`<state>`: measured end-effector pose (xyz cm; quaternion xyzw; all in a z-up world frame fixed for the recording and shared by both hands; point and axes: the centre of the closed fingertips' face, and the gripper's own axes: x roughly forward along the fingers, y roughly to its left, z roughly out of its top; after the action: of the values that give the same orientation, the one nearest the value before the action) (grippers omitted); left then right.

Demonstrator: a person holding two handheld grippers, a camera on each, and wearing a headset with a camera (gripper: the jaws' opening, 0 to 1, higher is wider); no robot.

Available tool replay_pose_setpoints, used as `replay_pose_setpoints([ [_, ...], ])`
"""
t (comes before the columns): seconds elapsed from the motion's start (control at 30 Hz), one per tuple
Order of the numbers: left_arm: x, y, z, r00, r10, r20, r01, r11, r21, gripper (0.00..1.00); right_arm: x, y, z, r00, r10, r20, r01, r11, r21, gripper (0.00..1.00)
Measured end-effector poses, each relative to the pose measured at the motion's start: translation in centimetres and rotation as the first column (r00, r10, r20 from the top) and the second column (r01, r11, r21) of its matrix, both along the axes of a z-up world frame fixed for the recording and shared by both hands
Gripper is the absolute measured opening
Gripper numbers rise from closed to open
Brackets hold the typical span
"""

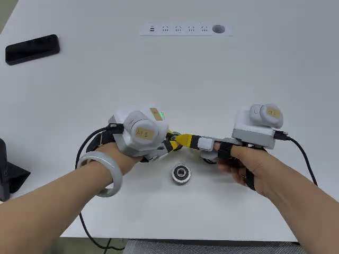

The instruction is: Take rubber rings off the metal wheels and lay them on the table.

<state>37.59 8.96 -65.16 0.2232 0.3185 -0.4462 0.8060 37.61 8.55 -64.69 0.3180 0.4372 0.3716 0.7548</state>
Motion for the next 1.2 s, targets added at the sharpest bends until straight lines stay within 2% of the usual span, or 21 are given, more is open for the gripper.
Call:
replay_pose_setpoints([
  [0.13,0.04,0.01,-0.05,1.000,-0.001,0.000,0.001,1.000,0.001,0.14,0.16,-0.27,-0.16,1.000,-0.009,-0.001,0.009,1.000,-0.007,0.14],
  [0.5,-0.01,0.02,-0.09,1.000,-0.002,-0.001,0.002,1.000,0.002,0.14,0.38,-0.62,-0.74,1.000,-0.013,0.007,0.014,0.999,-0.050,0.04],
  [0.7,0.01,0.04,-0.12,1.000,-0.002,-0.002,0.002,1.000,0.002,0.14,0.47,-0.67,-0.68,1.000,-0.021,0.004,0.021,0.999,-0.048,0.02],
  [0.9,0.02,0.04,-0.17,1.000,-0.003,-0.003,0.003,1.000,0.003,0.14,0.43,-0.65,-0.57,0.999,-0.018,0.028,0.020,0.998,-0.059,0.02],
  [1.2,0.03,0.03,-0.22,1.000,-0.001,-0.003,0.001,1.000,0.004,0.14,0.26,-0.37,-0.23,0.999,-0.026,0.025,0.027,0.999,-0.047,0.01],
])
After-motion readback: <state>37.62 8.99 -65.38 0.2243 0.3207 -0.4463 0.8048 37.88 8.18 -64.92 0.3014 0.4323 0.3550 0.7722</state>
